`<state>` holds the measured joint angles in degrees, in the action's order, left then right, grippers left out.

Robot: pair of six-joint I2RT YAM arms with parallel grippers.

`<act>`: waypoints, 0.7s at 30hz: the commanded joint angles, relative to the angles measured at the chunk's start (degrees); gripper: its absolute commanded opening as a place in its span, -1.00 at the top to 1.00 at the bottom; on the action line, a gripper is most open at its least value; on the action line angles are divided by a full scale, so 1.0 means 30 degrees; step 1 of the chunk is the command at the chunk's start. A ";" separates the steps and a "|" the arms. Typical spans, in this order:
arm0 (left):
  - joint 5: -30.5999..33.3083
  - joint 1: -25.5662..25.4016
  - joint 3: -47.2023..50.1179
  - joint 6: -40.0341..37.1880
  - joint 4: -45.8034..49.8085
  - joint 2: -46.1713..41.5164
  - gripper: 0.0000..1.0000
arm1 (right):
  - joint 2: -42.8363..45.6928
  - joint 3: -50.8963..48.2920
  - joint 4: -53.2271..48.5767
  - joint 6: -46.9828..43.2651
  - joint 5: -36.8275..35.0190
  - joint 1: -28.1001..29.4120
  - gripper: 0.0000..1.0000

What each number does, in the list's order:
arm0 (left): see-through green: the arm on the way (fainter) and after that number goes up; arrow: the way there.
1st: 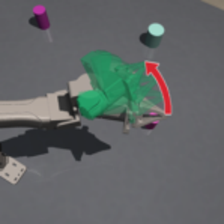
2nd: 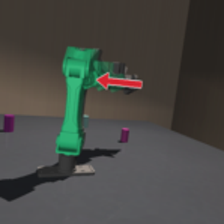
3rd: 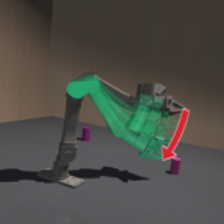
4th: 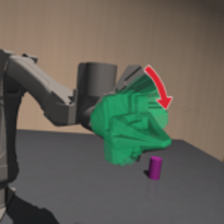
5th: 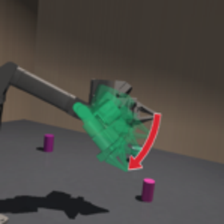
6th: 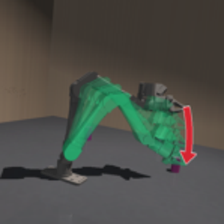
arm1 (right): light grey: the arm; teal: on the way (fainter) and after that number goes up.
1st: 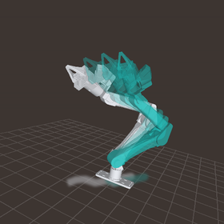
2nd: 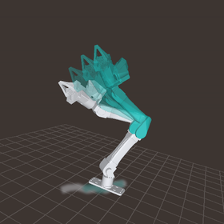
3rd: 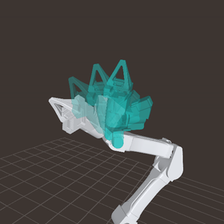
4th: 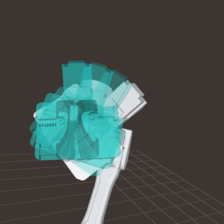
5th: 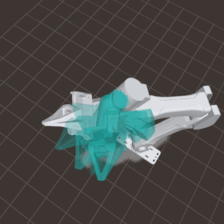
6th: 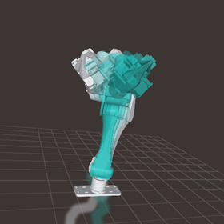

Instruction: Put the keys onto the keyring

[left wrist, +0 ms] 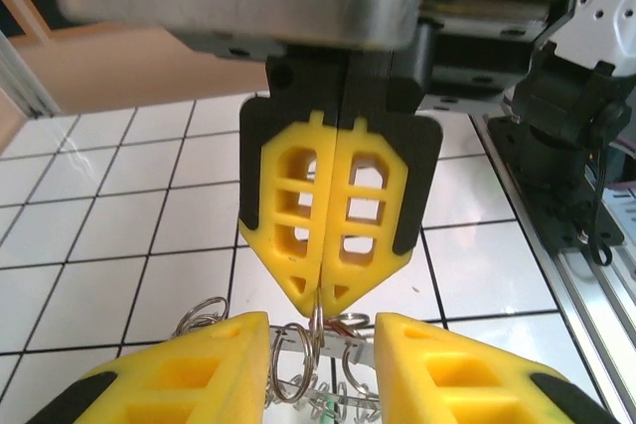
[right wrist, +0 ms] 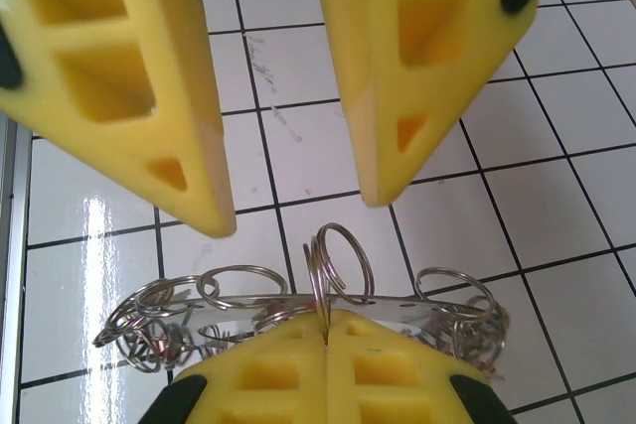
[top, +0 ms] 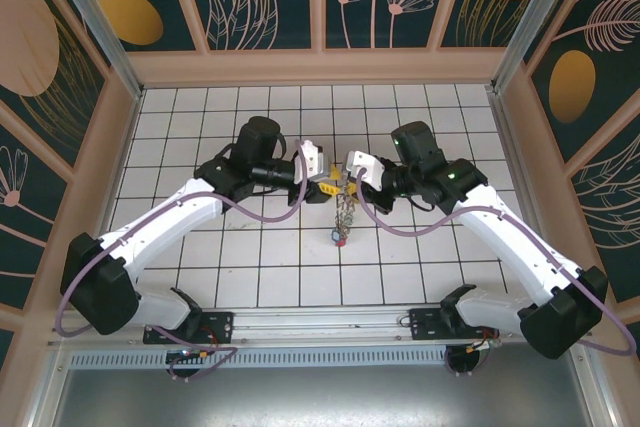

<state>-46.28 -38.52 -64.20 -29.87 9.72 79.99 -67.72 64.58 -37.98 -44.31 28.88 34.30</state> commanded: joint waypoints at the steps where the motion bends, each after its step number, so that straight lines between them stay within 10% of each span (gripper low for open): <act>1: -0.0735 0.0004 -0.0483 -0.0984 0.0951 0.0334 0.33 | -0.0007 0.0713 0.0794 -0.0005 0.0323 0.0203 1.00; 21: -0.0360 -0.0559 -0.0893 -0.1188 0.0951 0.1200 0.64 | -0.0084 0.0565 0.1518 0.0383 0.0970 0.0295 1.00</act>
<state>-47.46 -39.64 -65.32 -32.21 11.42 82.91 -68.45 64.58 -37.30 -44.07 29.65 34.63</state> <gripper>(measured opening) 0.197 0.047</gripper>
